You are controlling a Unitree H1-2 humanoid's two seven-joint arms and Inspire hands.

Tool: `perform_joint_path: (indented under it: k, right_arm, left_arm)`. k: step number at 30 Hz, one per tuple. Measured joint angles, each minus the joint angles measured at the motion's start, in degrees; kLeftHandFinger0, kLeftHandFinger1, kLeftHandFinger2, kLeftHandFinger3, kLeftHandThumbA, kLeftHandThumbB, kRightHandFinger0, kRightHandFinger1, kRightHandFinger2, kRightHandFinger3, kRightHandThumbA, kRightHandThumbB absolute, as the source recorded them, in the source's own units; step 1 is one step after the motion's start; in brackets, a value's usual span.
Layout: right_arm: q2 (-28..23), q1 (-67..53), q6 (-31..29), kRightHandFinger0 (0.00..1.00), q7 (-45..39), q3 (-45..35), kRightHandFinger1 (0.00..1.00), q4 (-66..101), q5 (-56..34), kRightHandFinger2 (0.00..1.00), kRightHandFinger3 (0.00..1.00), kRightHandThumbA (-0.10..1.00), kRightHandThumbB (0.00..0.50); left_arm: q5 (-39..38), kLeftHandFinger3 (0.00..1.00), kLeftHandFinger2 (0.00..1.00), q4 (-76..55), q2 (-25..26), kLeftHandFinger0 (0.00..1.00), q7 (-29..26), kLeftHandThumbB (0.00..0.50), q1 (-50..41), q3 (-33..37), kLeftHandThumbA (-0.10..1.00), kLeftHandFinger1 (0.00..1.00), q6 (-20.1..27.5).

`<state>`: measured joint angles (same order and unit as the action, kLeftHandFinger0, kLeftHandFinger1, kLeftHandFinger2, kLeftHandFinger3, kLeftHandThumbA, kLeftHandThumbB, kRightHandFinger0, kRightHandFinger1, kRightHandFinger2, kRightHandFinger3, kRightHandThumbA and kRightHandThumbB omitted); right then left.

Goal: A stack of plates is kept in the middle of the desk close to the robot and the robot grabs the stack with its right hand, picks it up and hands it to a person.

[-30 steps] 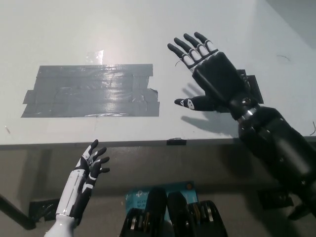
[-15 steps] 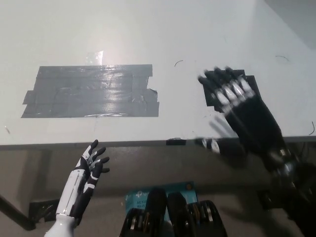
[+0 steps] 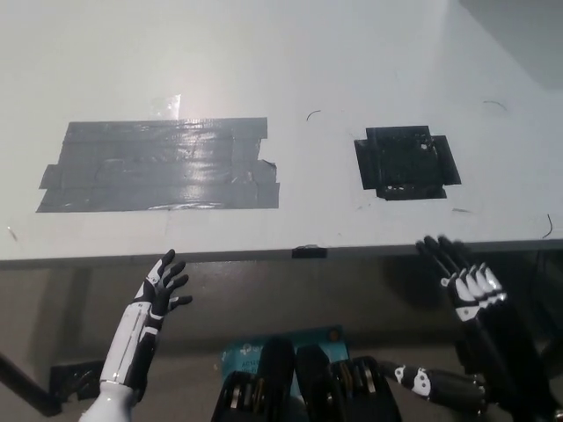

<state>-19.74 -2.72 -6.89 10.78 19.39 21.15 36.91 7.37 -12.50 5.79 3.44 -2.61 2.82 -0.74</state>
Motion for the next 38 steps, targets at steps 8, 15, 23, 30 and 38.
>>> perform_joint_path:
  k: [8,15,23,30,38]
  right_arm:
    - [3.5,0.3,-0.7,1.0,-2.8,-2.6,1.0,-12.1,-9.7,1.0,1.0,1.0,0.356]
    - [5.4,1.5,-0.5,1.0,-6.6,-3.7,1.0,-13.3,-15.8,1.0,1.0,1.0,0.322]
    - [5.8,1.7,-0.5,1.0,-9.3,-4.6,1.0,-14.1,-19.6,1.0,1.0,1.0,0.333]
    - [6.2,1.7,-0.5,1.0,-10.6,-5.1,1.0,-14.3,-20.9,1.0,1.0,1.0,0.336]
    - [6.7,1.7,-0.4,1.0,-11.6,-5.7,1.0,-14.3,-21.5,1.0,1.0,1.0,0.334]
  left_arm:
    - [0.1,1.0,0.95,0.5,0.0,0.85,0.0,0.0,0.0,-0.1,1.0,0.94,0.6]
    - [0.2,1.0,0.95,1.2,0.0,0.89,-0.1,0.0,0.0,-0.3,1.0,0.96,1.5]
    - [0.6,1.0,1.0,1.2,0.0,0.95,-0.1,0.0,-0.1,-0.5,1.0,1.0,2.3]
    - [0.6,1.0,1.0,1.1,-0.3,1.0,-0.1,0.0,-0.6,-0.9,1.0,1.0,2.5]
    - [0.6,1.0,1.0,1.1,-0.7,1.0,-0.1,0.0,-0.5,-0.9,1.0,1.0,2.4]
